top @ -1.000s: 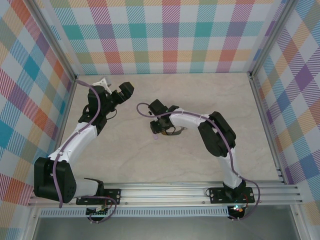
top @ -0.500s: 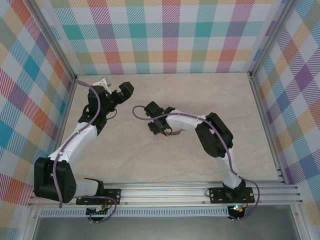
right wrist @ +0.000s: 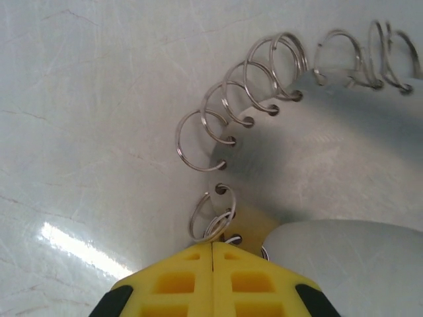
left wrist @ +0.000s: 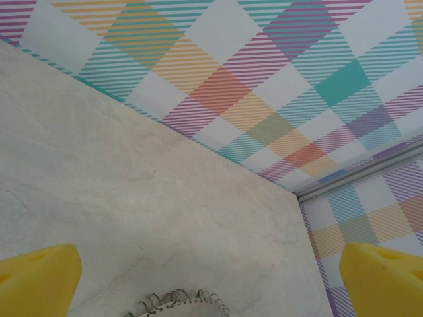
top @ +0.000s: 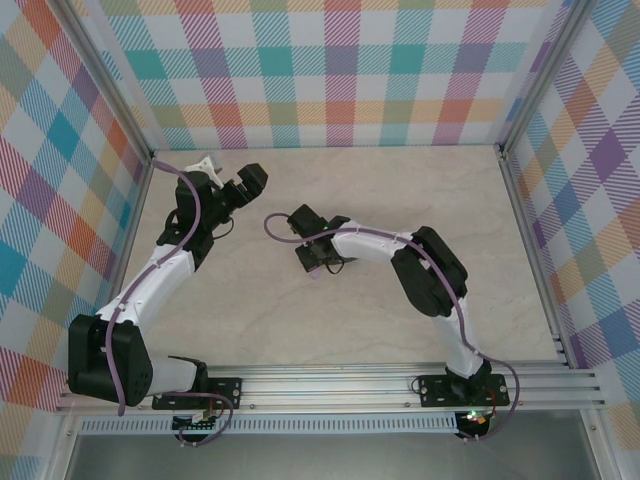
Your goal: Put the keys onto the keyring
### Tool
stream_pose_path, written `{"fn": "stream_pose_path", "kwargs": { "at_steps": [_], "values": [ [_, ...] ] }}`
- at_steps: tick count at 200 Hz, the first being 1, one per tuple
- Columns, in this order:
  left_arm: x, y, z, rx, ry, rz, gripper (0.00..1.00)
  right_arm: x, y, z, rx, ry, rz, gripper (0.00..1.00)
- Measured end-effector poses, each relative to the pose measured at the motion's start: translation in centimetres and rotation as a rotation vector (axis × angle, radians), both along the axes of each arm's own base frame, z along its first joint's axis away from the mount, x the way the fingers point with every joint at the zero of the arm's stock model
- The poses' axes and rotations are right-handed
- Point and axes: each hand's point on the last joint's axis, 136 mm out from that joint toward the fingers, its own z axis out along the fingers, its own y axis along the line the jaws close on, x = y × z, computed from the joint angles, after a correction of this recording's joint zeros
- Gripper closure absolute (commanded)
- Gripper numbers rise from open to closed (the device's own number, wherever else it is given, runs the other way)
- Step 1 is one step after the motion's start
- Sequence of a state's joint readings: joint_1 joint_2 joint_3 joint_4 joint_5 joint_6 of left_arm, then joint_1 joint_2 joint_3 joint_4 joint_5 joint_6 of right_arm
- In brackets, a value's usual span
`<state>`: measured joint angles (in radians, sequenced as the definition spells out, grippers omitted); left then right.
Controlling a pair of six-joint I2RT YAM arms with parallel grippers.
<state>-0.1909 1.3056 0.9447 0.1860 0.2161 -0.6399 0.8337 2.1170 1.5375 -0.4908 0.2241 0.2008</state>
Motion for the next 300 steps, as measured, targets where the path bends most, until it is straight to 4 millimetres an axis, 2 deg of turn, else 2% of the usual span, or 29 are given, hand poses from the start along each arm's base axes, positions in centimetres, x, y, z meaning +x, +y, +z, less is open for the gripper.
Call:
{"fn": "stream_pose_path", "kwargs": {
  "at_steps": [26,73,95,115,151,172,198,214,235,300],
  "values": [
    [0.0,0.0,0.0,0.000,0.000,-0.001,0.00,-0.5,-0.7,1.1,0.038,0.022,-0.011,1.00],
    [-0.1,-0.2,0.0,-0.002,0.000,-0.009,0.00,0.2,-1.6,5.5,0.201,0.031,-0.066,1.00],
    [-0.1,-0.2,0.0,-0.004,0.001,-0.015,0.00,0.5,-2.0,6.8,0.278,0.048,-0.096,1.00],
    [-0.2,-0.5,0.0,-0.009,0.002,-0.033,0.00,0.6,-2.5,7.0,0.334,0.077,-0.122,1.00],
    [-0.3,-1.3,-0.5,-0.019,0.016,-0.079,0.00,0.9,-3.5,6.2,0.422,0.150,-0.178,1.00],
    [-0.4,-2.2,-1.2,-0.024,0.030,-0.116,0.01,1.2,-4.3,6.2,0.474,0.183,-0.214,1.00],
    [-0.9,-3.5,-3.0,-0.032,0.064,-0.164,0.01,1.9,-5.0,7.4,0.547,0.188,-0.245,1.00],
    [-1.5,-4.7,-4.3,-0.037,0.095,-0.196,0.01,2.3,-5.4,8.9,0.599,0.173,-0.259,1.00],
    [-2.1,-6.1,-4.8,-0.050,0.111,-0.234,0.01,3.1,-6.1,11.6,0.676,0.134,-0.273,1.00],
    [-3.0,-8.6,-3.6,-0.103,0.084,-0.298,0.02,5.0,-8.5,20.9,0.903,-0.025,-0.316,1.00]
  ]
}}
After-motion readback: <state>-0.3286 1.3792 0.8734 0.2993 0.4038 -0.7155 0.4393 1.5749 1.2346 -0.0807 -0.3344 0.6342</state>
